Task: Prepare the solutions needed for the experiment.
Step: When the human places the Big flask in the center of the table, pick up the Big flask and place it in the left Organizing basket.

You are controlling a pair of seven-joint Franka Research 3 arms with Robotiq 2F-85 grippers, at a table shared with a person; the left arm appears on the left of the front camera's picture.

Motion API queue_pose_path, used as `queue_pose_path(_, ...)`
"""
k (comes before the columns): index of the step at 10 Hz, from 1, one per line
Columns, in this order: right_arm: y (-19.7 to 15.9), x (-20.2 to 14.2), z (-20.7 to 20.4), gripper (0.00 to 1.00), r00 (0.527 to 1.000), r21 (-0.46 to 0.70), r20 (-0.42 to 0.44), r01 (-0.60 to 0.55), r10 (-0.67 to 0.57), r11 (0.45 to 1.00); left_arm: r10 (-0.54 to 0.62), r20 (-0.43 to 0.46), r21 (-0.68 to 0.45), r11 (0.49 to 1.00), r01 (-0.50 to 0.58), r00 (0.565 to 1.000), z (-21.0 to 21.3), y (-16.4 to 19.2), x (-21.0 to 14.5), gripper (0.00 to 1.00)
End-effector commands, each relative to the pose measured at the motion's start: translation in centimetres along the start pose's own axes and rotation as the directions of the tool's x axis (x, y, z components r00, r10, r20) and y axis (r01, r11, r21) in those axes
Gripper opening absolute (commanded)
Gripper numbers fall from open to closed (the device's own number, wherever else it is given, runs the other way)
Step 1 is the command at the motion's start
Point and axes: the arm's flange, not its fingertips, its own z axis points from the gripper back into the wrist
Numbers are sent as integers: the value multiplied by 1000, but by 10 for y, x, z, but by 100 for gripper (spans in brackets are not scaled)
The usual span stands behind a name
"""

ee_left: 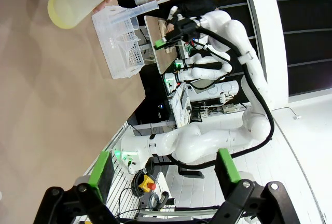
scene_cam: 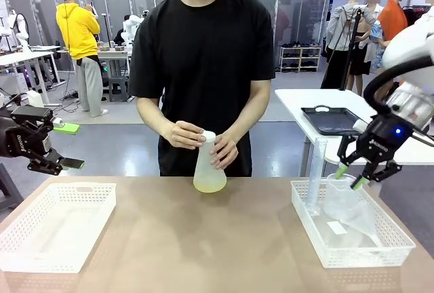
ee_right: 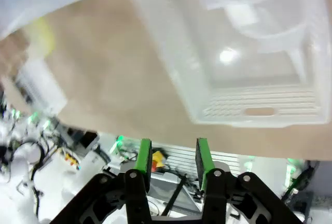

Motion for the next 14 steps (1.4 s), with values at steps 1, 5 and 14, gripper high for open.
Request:
queue_pose_path(1,-2,-34,3,44,997,178,-10,-73,76,981,-6,2,-18,1000,6,1000,0,-3,1,100)
queue_pose_path(5,-3,-71,17,44,958,545,33,-256,285,798,-6,2,-18,1000,6,1000,0,-3,1,100)
queue_pose_path(14,-11,-78,18,100,967,715,-5,-173,253,678,-6,2,-18,1000,6,1000,0,-3,1,100)
